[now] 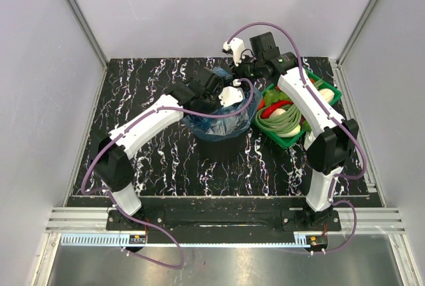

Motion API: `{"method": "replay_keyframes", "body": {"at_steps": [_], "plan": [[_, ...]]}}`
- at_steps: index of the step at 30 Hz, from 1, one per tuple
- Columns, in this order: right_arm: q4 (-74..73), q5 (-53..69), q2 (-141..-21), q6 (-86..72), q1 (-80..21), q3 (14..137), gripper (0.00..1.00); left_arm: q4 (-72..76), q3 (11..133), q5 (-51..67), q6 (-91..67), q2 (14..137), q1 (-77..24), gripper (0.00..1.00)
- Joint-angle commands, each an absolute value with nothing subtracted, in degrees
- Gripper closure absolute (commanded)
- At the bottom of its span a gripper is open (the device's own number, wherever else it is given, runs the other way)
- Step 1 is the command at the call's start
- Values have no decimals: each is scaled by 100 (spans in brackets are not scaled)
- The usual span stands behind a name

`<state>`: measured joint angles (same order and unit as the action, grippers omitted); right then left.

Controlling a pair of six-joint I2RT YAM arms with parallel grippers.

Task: Put the trash bags into the trash bin

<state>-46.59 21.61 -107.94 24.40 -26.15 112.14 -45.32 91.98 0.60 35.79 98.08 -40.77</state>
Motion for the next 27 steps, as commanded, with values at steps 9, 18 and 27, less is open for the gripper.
{"method": "replay_keyframes", "body": {"at_steps": [9,18,27], "plan": [[-4641,1951,-10503,2672,-2654,11162,100,-4237,9457,122,3068,9150,-4096,1],[-4632,1907,-10468,2698,-2646,11171,100,-4105,9378,378,3067,8807,-4087,1],[-4649,1934,-10459,2751,-2654,11206,100,-4052,9290,106,3260,8587,-4087,1]]}}
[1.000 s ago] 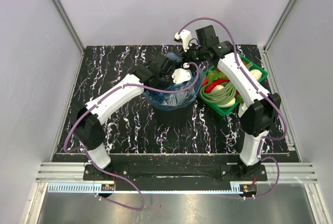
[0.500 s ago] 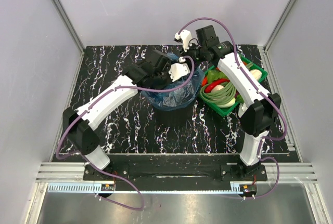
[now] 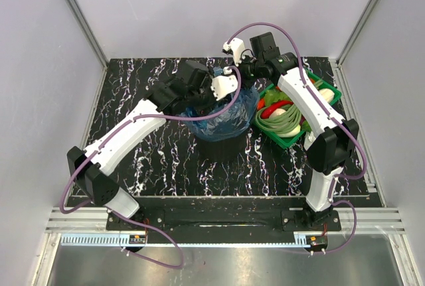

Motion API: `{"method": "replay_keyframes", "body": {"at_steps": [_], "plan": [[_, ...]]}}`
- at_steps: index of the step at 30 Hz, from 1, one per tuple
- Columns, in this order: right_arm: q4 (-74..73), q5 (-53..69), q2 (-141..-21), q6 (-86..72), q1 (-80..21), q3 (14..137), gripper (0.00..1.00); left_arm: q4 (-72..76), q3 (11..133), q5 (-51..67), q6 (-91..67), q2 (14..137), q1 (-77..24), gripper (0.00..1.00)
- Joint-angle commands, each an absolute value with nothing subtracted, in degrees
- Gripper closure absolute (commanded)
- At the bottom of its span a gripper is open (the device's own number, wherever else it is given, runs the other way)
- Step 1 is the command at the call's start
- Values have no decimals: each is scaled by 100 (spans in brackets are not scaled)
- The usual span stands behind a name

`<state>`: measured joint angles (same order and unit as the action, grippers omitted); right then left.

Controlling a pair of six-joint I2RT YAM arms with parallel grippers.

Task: Put the trash bags into the trash bin

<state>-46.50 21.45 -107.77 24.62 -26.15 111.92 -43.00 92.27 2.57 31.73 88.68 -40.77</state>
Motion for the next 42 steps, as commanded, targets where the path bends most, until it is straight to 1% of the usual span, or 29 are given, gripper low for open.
{"method": "replay_keyframes", "body": {"at_steps": [1,2,11,24,26,28,32,36,38,42], "plan": [[-4649,1934,-10459,2760,-2654,11206,100,-4034,9273,27,3261,8587,-4087,1],[-4649,1925,-10459,2760,-2654,11206,100,-4034,9290,-156,3252,8587,-4096,1],[-4641,1942,-10441,2786,-2654,11180,100,-3788,9404,-457,3024,8446,-4096,1],[-4649,1890,-10362,2830,-2654,11153,100,-3542,9764,-1300,2997,8323,-4087,1],[-4649,1855,-10345,2830,-2654,11171,96,-3542,9800,-1415,2997,8306,-4078,1],[-4649,1828,-10318,2847,-2663,11171,89,-3516,9817,-1555,3006,8236,-4043,1],[-4649,1749,-10266,2883,-2663,11180,69,-3419,9782,-1539,2822,8121,-3675,1],[-4641,1749,-10178,2865,-2654,11250,54,-3419,9730,-714,2365,7998,-3016,1],[-4641,1740,-10160,2839,-2654,11320,42,-3428,9686,-345,2224,7989,-2814,1],[-4649,1661,-10090,2813,-2654,11426,37,-3498,9589,613,1794,8059,-2400,1]]}}
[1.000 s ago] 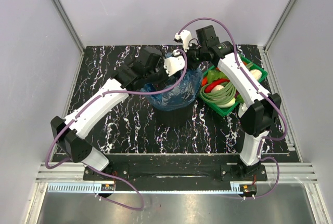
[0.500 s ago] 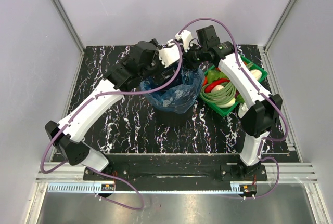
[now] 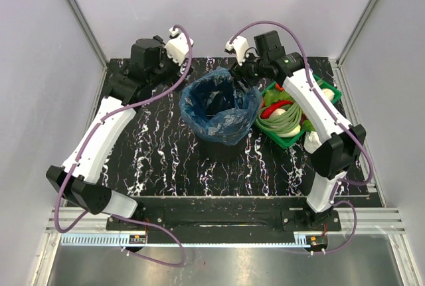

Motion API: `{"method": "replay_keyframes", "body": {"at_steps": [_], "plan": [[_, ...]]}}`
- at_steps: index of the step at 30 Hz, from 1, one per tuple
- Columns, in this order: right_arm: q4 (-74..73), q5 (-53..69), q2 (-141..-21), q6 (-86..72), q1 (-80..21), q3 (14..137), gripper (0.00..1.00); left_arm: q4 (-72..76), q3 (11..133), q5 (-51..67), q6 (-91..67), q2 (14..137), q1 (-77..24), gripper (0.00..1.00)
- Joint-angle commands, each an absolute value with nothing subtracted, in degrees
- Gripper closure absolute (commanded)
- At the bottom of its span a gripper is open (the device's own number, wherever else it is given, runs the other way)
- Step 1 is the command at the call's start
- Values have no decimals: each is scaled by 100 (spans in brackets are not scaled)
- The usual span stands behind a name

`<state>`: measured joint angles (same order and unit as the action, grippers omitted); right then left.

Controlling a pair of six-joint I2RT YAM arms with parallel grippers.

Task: Put the trash bags into the trash bin

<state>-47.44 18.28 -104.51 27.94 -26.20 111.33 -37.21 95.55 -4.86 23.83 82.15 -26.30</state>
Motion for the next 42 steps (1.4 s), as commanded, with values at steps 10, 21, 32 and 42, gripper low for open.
{"method": "replay_keyframes", "body": {"at_steps": [10,21,32,42], "plan": [[-5035,1652,-9142,2707,-2654,11497,32,-3419,9571,1151,1512,7981,-2118,1],[-6020,2583,-6831,2584,-2654,9977,33,-3744,9677,1037,1696,7743,-2083,1],[-5257,3656,-6012,2347,-2663,8061,33,-3780,9528,1011,1758,7682,-2083,1],[-4720,3481,-6293,2391,-2768,7840,34,-3735,9360,1002,1837,7769,-2074,1]]}}
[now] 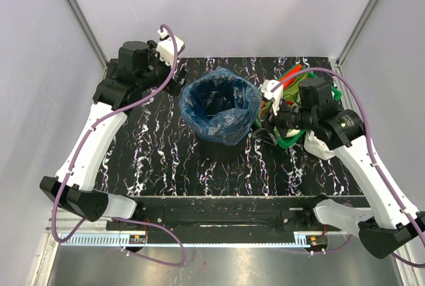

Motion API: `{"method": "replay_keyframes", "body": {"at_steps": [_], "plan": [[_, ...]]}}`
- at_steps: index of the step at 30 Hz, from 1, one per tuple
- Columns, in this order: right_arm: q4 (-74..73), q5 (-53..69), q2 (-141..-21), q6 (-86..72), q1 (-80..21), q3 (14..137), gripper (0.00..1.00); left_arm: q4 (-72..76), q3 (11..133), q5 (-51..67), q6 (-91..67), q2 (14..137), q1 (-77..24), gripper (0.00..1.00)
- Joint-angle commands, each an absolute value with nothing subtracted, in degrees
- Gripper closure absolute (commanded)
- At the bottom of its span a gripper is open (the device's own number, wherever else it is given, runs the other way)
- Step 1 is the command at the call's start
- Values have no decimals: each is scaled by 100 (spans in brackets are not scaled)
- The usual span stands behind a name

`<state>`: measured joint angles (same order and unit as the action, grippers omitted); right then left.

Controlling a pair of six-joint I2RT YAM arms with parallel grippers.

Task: Put the trash bags into the trash bin

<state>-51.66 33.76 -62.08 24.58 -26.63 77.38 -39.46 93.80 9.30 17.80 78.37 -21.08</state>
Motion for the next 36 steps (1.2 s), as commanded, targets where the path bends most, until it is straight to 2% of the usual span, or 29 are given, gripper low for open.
{"method": "replay_keyframes", "body": {"at_steps": [1,13,24,29,34,36], "plan": [[-4711,3454,-6336,2391,-2803,7857,34,-3744,9369,1002,1837,7778,-2083,1],[-4579,3155,-6627,2180,-3094,7963,37,-3656,9395,1028,1925,7893,-2083,1],[-4544,3015,-6680,2241,-3252,7866,53,-3665,9360,1002,1951,7858,-2074,1],[-4544,2909,-6636,2259,-3278,7840,71,-3665,9378,1028,1925,7892,-2083,1],[-4614,2751,-6504,2311,-3278,7866,98,-3691,9378,1020,1916,7884,-2083,1],[-4693,2707,-6408,2347,-3278,7892,100,-3691,9378,1002,1934,7875,-2083,1]]}}
